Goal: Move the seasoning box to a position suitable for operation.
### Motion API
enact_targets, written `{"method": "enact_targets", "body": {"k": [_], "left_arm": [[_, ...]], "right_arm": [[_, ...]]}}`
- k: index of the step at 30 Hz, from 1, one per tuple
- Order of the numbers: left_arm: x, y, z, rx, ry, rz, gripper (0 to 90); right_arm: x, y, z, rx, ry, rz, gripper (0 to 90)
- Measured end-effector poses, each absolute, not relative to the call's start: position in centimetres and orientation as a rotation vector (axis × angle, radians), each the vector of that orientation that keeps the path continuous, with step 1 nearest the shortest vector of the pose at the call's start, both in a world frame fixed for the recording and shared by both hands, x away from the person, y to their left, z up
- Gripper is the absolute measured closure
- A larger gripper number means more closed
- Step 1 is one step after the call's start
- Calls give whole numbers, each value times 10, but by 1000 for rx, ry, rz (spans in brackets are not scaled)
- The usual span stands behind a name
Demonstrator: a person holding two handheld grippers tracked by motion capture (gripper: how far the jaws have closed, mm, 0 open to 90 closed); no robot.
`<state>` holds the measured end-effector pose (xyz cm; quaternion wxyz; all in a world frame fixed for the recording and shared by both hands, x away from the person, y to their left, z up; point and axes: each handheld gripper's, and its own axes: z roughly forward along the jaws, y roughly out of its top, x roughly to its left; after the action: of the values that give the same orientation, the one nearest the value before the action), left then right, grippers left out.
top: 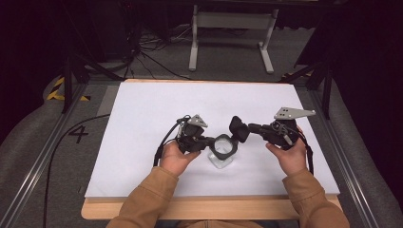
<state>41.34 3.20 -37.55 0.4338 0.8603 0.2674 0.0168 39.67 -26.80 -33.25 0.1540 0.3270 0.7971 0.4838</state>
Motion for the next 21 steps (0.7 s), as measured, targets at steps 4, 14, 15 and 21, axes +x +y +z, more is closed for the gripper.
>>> {"method": "enact_targets", "body": {"k": [4,14,15,21], "left_arm": [[413,31,-376,2140,665,55,897],[412,29,-375,2149,655,50,899],[412,29,-376,2141,658,53,899],[412,28,-376,2146,651,58,899]], "right_arm": [[394,-266,-329,926,2268,1399,899],[388,-260,-324,898,2261,1394,899],[388,-260,-323,892,2262,1390,899],[385,-255,-323,870,2281,1386,899]]}}
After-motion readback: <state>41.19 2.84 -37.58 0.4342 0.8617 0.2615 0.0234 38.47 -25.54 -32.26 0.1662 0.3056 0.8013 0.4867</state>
